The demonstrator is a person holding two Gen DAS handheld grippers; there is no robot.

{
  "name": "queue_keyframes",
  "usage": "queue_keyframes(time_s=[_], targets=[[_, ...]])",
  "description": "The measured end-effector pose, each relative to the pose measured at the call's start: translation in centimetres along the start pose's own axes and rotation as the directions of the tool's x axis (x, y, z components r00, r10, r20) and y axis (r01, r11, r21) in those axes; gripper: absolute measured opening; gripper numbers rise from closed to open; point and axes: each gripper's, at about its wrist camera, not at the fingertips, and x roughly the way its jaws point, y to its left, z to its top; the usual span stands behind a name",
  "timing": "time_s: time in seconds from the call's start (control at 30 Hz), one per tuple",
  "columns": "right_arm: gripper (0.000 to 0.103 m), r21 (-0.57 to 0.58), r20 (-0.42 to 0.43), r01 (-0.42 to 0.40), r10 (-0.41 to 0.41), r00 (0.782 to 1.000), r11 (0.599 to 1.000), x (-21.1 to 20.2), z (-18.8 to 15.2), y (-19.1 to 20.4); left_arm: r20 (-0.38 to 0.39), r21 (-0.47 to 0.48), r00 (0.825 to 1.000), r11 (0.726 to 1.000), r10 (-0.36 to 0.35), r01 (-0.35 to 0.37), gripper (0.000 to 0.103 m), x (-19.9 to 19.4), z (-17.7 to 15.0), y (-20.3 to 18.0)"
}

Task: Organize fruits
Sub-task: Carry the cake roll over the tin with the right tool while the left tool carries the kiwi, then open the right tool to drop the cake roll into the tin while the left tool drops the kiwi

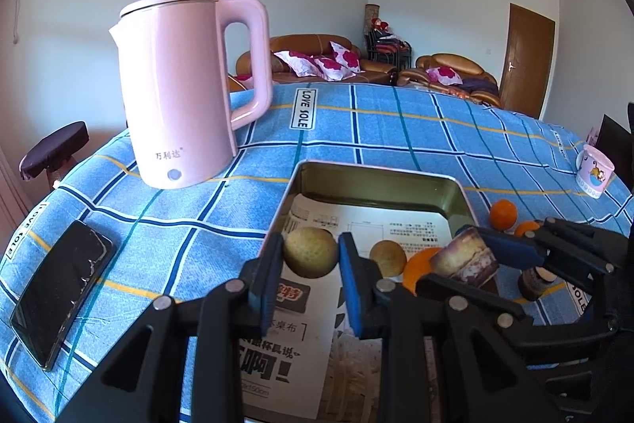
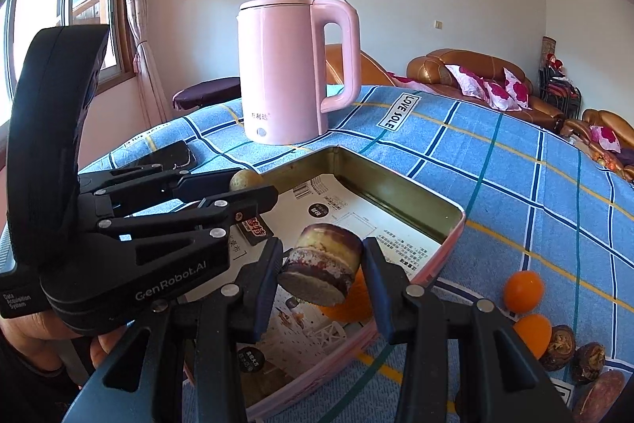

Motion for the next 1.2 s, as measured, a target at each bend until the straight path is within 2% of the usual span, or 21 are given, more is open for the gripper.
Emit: queue_keyframes(time_s=[0.3, 0.37, 0.43, 0.6, 0.73, 0.9, 1.13, 1.2], targets=[[0.044, 0.009, -0.008, -0.019, 0.019, 1.0, 1.0, 0.4, 0.1, -0.1, 0.012, -0.008, 1.0, 1.0, 0.013, -0.013, 0.032, -0.3, -0.1, 0.1], [0.044, 0.011, -0.009, -0.025, 0.025, 1.0, 1.0, 0.5, 0.1, -0.1, 0.014, -0.015, 1.0, 1.0, 0.023, -0.023, 0.039, -0.3, -0.1, 0.3], [0.045, 0.019, -0.009, -0.028, 0.028, 1.0, 0.999, 0.5, 0.1, -0.3, 0.017, -0.026, 0.999, 0.999, 0.031, -0.031, 0.051, -0.4, -0.1, 0.4], [0.054, 0.052, 0.007, -0.037, 0.036, 0.999, 0.998, 0.3, 0.0, -0.9, 0.03, -0.038, 0.999, 0.999, 0.038, -0.037, 0.063, -0.7, -0.2, 0.6], [0.055, 0.055, 0.029, -0.03, 0.028, 0.999, 0.998, -0.1, 0.0, -1.0, 0.041, -0.051, 0.998, 0.998, 0.048, -0.046, 0.073, -1.0, -0.3, 0.7], [0.061, 0.051, 0.052, 0.004, -0.007, 0.999, 0.999, -0.9, -0.2, -1.1, 0.053, -0.058, 0.998, 0.998, 0.039, -0.036, 0.077, -1.6, -0.4, 0.5], [0.062, 0.056, 0.058, 0.089, -0.092, 0.994, 0.994, -3.4, -0.7, -2.2, 0.107, -0.051, 0.994, 0.999, 0.002, 0.004, 0.088, -4.0, 0.2, -1.2], [0.063, 0.053, 0.062, 0.117, -0.12, 0.991, 0.992, -4.7, -1.2, -2.8, 0.122, -0.039, 0.992, 0.999, -0.014, 0.019, 0.088, -4.6, 0.4, -2.3]])
